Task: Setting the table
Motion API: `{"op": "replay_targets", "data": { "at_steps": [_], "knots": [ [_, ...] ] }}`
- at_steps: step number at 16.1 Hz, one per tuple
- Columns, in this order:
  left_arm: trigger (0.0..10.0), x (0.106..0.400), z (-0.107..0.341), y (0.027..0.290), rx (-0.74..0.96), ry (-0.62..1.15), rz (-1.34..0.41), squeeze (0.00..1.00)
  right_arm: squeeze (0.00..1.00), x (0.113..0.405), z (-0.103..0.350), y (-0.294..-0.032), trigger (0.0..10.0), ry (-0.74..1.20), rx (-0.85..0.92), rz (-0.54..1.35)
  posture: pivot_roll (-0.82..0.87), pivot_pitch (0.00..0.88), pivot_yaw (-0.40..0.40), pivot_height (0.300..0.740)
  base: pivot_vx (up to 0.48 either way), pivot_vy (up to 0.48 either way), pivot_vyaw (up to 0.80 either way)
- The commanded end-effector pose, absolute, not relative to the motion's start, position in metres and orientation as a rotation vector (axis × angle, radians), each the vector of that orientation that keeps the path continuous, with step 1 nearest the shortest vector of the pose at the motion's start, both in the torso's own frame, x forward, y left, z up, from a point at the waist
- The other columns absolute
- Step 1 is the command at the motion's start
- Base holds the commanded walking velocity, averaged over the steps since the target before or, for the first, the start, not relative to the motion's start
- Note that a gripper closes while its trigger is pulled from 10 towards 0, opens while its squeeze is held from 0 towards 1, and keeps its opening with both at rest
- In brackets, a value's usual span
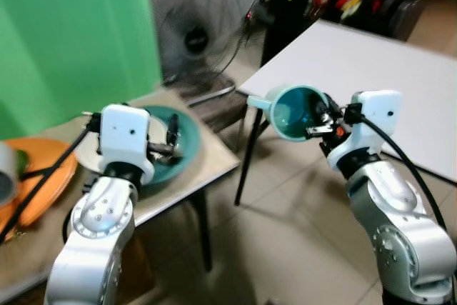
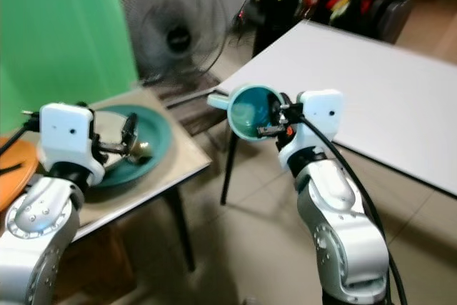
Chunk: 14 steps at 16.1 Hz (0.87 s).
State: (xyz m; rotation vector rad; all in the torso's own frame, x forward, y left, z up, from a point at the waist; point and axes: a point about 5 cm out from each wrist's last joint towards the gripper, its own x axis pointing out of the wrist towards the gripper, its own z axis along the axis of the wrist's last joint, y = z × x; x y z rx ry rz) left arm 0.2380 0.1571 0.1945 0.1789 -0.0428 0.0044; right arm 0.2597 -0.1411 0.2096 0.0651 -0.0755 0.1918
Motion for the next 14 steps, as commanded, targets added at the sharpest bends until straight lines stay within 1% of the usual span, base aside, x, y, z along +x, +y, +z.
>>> {"op": "replay_targets", "data": {
  "at_steps": [1, 3, 4, 5, 8, 10, 12, 14],
  "knots": [
    [10.0, 0.241, 0.192, 0.161, 0.191, -0.035, 0.043, 0.0, 0.0, 0.261, 0.21, -0.143, 10.0, -0.061, 0.057, 0.173, -0.01, 0.0, -0.004, 0.74, 0.0, 0.0, -0.77],
    [10.0, 0.242, 0.194, 0.164, 0.142, -0.058, 0.065, 0.0, 0.0, 0.264, 0.207, -0.142, 10.0, -0.041, 0.035, 0.157, -0.02, 0.0, -0.007, 0.74, 0.0, 0.0, -0.77],
    [10.0, 0.242, 0.192, 0.164, 0.126, -0.031, 0.066, 0.0, 0.0, 0.266, 0.206, -0.143, 10.0, -0.026, -0.007, 0.137, -0.02, 0.0, -0.011, 0.74, 0.0, 0.0, -0.77],
    [10.0, 0.241, 0.194, 0.161, 0.13, -0.044, 0.022, 0.0, 0.0, 0.268, 0.205, -0.144, 10.0, -0.018, -0.004, 0.148, -0.02, 0.0, -0.015, 0.74, 0.0, 0.0, -0.78],
    [10.0, 0.242, 0.195, 0.16, 0.133, -0.052, 0.025, 0.0, 0.0, 0.271, 0.202, -0.143, 10.0, 0.007, 0.047, 0.161, -0.03, 0.0, -0.022, 0.74, 0.0, 0.0, -0.78],
    [10.0, 0.243, 0.195, 0.16, 0.138, -0.054, 0.015, 0.0, 0.0, 0.273, 0.204, -0.145, 10.0, -0.013, 0.034, 0.121, -0.04, 0.0, -0.026, 0.74, 0.0, 0.0, -0.79],
    [10.0, 0.242, 0.193, 0.161, 0.135, -0.049, 0.001, 0.0, 0.0, 0.274, 0.203, -0.148, 10.0, -0.019, 0.012, 0.092, -0.04, 0.0, -0.021, 0.74, 0.0, 0.0, -0.41],
    [10.0, 0.242, 0.195, 0.16, 0.134, -0.048, -0.014, 0.0, 0.0, 0.273, 0.202, -0.149, 10.0, -0.015, 0.0, 0.102, -0.04, 0.0, -0.013, 0.74, 0.0, 0.0, 0.0]
  ]
}}
